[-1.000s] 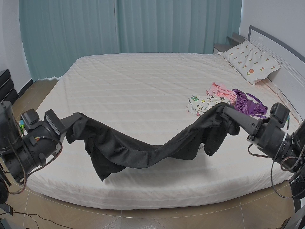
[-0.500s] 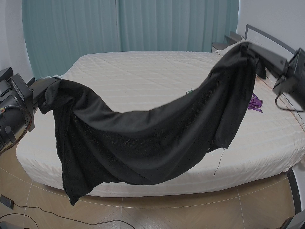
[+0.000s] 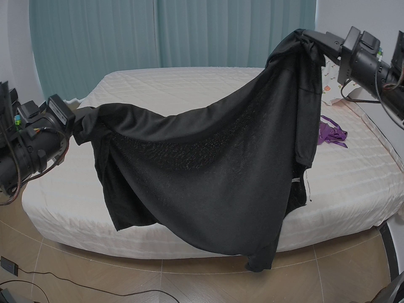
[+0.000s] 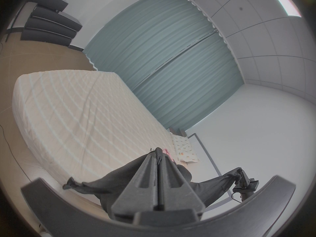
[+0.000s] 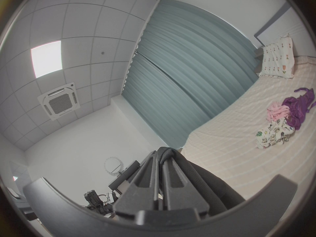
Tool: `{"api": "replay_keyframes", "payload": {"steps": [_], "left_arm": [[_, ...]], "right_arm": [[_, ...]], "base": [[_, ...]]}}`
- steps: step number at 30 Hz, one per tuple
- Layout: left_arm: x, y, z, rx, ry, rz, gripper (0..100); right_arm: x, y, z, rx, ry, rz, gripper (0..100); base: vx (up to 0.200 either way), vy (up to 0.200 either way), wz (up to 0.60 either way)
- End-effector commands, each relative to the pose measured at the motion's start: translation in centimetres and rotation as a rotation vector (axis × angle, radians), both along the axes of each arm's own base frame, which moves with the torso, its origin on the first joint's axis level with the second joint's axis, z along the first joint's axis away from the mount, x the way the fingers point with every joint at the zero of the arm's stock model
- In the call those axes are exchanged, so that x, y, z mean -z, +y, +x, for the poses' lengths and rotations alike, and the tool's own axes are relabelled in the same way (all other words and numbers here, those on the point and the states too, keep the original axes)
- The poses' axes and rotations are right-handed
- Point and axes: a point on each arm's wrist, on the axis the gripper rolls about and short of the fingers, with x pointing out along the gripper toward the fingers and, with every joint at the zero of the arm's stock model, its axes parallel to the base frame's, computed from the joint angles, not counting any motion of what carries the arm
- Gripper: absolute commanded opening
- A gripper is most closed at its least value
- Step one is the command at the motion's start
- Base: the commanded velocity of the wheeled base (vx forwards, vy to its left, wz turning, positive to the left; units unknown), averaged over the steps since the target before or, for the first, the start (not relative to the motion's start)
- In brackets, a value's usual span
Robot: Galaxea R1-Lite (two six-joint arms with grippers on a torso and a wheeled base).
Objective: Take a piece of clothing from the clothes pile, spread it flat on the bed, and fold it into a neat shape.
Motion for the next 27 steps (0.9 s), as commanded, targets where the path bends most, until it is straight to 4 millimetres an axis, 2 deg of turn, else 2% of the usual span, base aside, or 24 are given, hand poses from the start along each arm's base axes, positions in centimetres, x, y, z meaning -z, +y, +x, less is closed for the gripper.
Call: {"api": "replay_keyframes", "payload": {"steps": [1, 9, 13, 18, 23, 27], "left_arm": [[3.0, -0.7, 4.6, -0.034, 0.116, 0.034, 0], [5.8, -1.1, 8.9, -0.059, 0.125, 0.037, 0], [6.5, -0.8, 10.7, -0.076, 0.132, 0.033, 0], [8.3, -0.7, 13.1, -0.099, 0.175, 0.044, 0], [8.8, -0.4, 14.4, -0.116, 0.181, 0.044, 0], [10.3, -0.3, 15.5, -0.129, 0.217, 0.055, 0]], "right_arm": [[4.3, 1.1, 5.3, 0.026, 0.129, -0.047, 0], [6.6, 2.1, 8.7, 0.075, 0.168, -0.055, 0], [7.2, 2.4, 9.9, 0.084, 0.169, -0.07, 0], [7.6, 2.7, 11.0, 0.129, 0.169, -0.067, 0], [8.3, 3.1, 12.2, 0.151, 0.178, -0.064, 0], [8.5, 3.6, 14.0, 0.21, 0.161, -0.045, 0]], "base": [[0.0, 0.0, 0.0], [0.2, 0.0, 0.0], [0.2, 0.0, 0.0], [0.2, 0.0, 0.0], [0.2, 0.0, 0.0], [0.2, 0.0, 0.0]]}}
